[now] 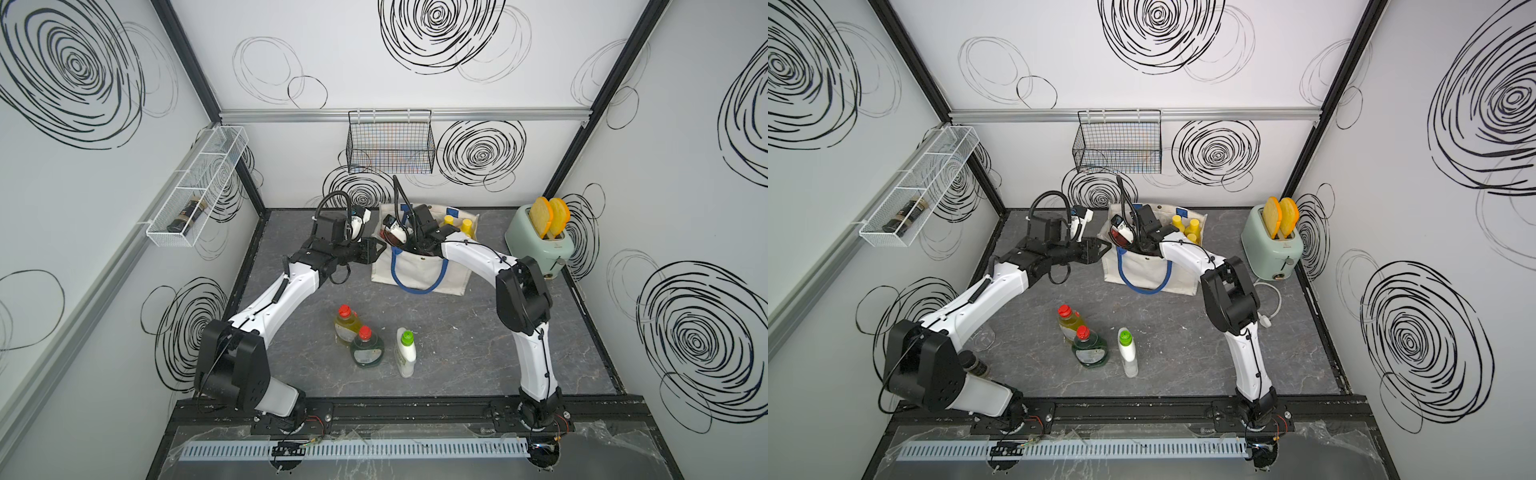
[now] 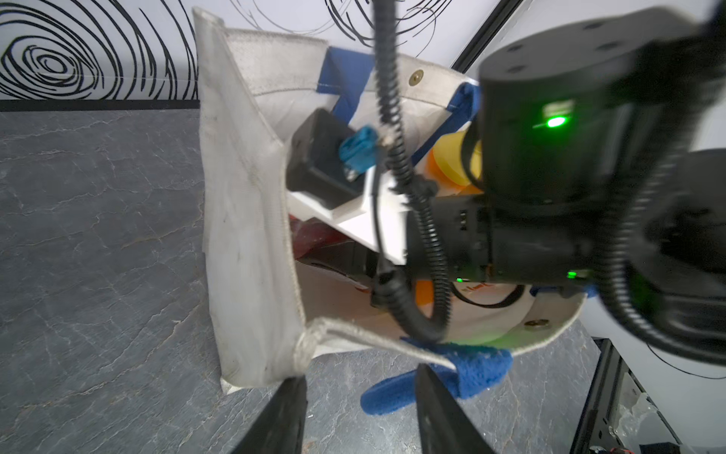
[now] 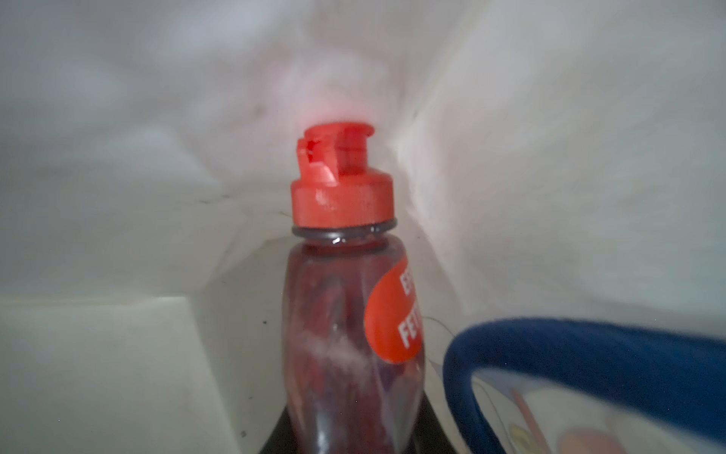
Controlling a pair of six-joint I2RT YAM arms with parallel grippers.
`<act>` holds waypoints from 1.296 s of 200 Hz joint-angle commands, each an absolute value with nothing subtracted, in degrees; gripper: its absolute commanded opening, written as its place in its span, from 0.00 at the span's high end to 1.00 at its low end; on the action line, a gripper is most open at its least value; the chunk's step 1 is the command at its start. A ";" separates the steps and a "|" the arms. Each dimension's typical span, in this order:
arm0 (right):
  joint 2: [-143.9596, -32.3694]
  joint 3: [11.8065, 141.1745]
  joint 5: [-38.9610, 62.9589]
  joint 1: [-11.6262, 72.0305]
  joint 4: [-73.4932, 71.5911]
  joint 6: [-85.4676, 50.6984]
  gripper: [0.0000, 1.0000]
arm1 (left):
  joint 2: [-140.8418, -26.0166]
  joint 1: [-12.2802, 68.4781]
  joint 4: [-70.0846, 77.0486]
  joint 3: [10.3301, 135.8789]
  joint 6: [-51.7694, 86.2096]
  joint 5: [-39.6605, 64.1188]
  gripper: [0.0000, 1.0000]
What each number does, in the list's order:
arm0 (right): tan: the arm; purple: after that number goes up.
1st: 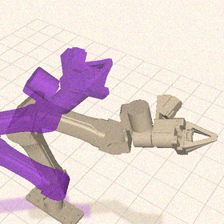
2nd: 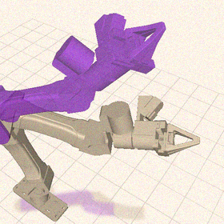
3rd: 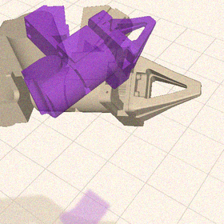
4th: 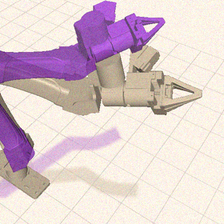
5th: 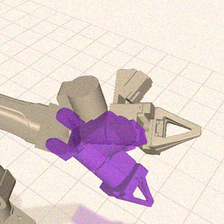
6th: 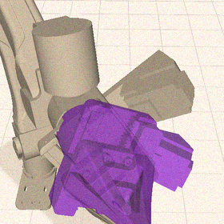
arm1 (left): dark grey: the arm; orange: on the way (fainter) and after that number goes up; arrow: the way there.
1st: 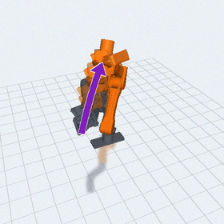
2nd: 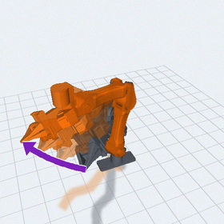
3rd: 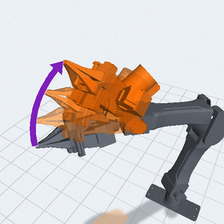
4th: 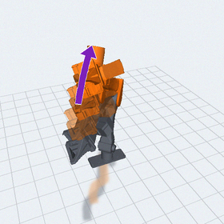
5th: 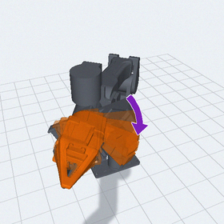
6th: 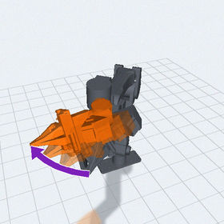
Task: Pack dish soap into the shopping bag
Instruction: Adjust the bottle of dish soap in the shopping bag.
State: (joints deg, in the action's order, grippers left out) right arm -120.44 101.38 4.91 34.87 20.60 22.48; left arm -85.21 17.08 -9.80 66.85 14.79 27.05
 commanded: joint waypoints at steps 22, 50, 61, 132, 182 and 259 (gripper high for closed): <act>-112.49 104.19 8.04 34.51 15.86 18.72 1.00 | -83.59 16.83 -9.05 66.01 14.02 27.27 0.51; -110.20 104.85 10.35 33.43 16.68 16.29 1.00 | -83.15 16.85 -9.06 65.90 13.89 26.90 0.48; -109.31 105.31 10.70 32.99 17.07 15.39 1.00 | -83.06 16.77 -9.08 65.96 13.88 26.89 0.48; -101.11 100.24 15.61 30.56 14.17 11.82 1.00 | -81.47 13.78 -8.10 66.77 14.68 29.01 0.30; -90.88 85.90 23.28 29.82 1.20 11.02 1.00 | -76.36 13.78 -1.19 68.95 13.96 32.96 0.13; -85.85 79.12 31.84 29.74 -5.60 10.38 1.00 | -80.62 19.45 7.57 79.49 16.07 35.19 0.04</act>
State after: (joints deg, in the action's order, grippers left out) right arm -90.65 79.22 27.03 29.89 4.25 11.16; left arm -77.89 17.10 2.59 75.55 16.01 35.92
